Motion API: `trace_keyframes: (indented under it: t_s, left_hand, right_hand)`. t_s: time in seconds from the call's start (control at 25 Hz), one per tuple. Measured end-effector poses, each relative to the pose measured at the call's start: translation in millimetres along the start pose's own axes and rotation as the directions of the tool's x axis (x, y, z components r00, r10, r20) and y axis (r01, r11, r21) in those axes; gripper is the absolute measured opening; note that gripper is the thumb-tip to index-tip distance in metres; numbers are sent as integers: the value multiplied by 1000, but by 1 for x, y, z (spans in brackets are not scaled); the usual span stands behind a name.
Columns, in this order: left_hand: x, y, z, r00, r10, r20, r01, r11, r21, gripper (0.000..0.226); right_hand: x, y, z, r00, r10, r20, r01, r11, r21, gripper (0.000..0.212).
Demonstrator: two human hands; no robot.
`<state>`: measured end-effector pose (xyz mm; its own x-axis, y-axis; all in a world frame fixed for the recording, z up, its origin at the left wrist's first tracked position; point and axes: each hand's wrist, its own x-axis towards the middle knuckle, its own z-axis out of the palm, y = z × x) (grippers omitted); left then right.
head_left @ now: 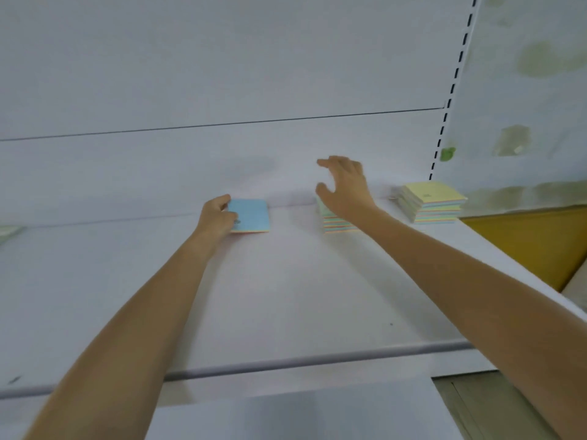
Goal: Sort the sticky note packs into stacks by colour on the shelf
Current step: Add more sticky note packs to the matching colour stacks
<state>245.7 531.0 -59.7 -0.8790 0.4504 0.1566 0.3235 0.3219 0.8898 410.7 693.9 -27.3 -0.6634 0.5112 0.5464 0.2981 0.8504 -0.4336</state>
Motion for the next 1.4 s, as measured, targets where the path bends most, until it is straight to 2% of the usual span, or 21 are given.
trace_keyframes:
  t_s: [0.12, 0.2, 0.4, 0.6, 0.84, 0.96, 1.04, 1.12, 1.24, 1.4]
  left_hand:
    - [5, -15, -18, 994, 85, 64, -97, 969, 228, 44]
    - [6, -22, -24, 982, 123, 141, -160, 942, 294, 40]
    - [11, -34, -34, 940, 149, 308, -246, 920, 306, 48]
    - [17, -43, -29, 901, 120, 417, -289, 883, 369, 47]
    - [21, -43, -34, 879, 111, 464, -283, 905, 318, 36]
    - [15, -44, -33, 884, 130, 449, -292, 903, 314, 37]
    - [11, -39, -37, 908, 152, 390, -265, 930, 255, 47]
    - [9, -34, -52, 942, 152, 299, -234, 937, 258, 50]
    - [17, -43, -97, 961, 171, 217, -245, 890, 383, 51]
    - [28, -89, -207, 981, 166, 105, -196, 802, 564, 51]
  right_hand:
    - [-9, -40, 38, 995, -42, 96, 40, 999, 14, 49]
    - [-17, -55, 58, 986, -18, 167, 19, 1000, -5, 51]
    - [-29, -71, 90, 939, 115, 324, -105, 993, -49, 56]
    - [-30, -67, 86, 943, 158, 294, -155, 987, -32, 52]
    - [-29, -68, 87, 947, 110, 302, -116, 993, -1, 50]
    - [-29, -69, 85, 957, 86, 277, -100, 994, 37, 51]
    - [-29, -73, 83, 967, 48, 249, -59, 998, 36, 52]
    - [-24, -84, 84, 957, -29, 288, 30, 1000, 0, 51]
    - [-7, -117, 95, 931, -136, 340, 143, 990, 4, 50]
    - [7, -201, 144, 901, -243, 359, 233, 970, 72, 50]
